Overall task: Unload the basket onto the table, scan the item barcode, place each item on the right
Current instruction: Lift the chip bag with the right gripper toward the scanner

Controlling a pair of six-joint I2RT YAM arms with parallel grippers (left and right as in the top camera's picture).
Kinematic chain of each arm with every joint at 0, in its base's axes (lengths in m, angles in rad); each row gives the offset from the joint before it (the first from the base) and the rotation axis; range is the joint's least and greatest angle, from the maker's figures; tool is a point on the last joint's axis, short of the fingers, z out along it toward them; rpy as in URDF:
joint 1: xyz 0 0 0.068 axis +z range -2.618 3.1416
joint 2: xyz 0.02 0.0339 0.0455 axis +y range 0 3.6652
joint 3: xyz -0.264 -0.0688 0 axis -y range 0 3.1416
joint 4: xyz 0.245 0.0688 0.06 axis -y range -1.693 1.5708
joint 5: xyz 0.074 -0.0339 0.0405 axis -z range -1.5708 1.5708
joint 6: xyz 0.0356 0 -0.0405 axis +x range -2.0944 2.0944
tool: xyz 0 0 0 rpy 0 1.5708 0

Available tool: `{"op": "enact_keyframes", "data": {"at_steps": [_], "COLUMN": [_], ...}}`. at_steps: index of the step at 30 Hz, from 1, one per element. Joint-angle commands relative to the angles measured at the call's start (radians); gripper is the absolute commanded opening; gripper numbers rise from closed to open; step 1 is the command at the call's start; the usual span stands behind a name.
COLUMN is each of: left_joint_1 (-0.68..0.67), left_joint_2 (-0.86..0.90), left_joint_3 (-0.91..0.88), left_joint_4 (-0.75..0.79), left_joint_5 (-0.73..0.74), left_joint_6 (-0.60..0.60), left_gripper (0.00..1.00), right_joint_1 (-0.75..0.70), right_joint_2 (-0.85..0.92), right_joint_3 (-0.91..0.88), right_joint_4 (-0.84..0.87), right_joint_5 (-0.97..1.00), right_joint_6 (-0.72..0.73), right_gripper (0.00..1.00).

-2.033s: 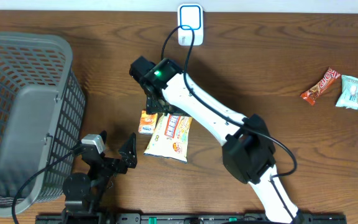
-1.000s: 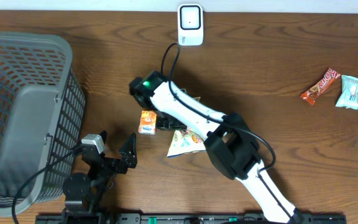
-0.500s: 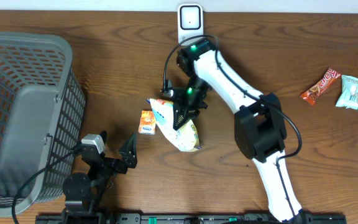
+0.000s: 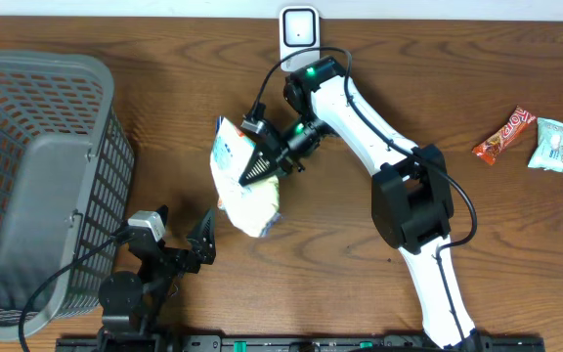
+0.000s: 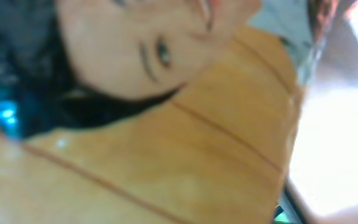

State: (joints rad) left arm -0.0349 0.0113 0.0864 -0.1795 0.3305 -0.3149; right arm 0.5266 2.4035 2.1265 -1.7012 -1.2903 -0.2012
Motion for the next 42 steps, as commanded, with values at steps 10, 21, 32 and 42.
{"op": "enact_keyframes", "data": {"at_steps": [10, 21, 32, 42], "left_joint_1": [-0.002, -0.002, -0.002, -0.002], "left_joint_2": [0.001, 0.001, 0.001, 0.001], "left_joint_3": [-0.013, -0.013, -0.013, -0.013], "left_joint_4": [-0.006, -0.007, -0.006, -0.007], "left_joint_5": [-0.006, -0.006, -0.006, -0.006], "left_joint_6": [-0.005, -0.005, -0.005, -0.005], "left_gripper": [0.98, 0.98, 0.98, 0.98], "right_joint_1": [-0.044, -0.167, -0.112, 0.006], "right_joint_2": [-0.029, -0.047, -0.174, -0.138], "right_joint_3": [0.003, 0.006, -0.016, -0.394], "right_joint_4": [-0.001, 0.016, 0.217, 0.584], "right_joint_5": [-0.272, 0.736, 1.535, 1.209], "right_joint_6": [0.237, 0.171, 0.7, 0.647], "right_gripper": [0.01, 0.01, 0.01, 0.01]}}
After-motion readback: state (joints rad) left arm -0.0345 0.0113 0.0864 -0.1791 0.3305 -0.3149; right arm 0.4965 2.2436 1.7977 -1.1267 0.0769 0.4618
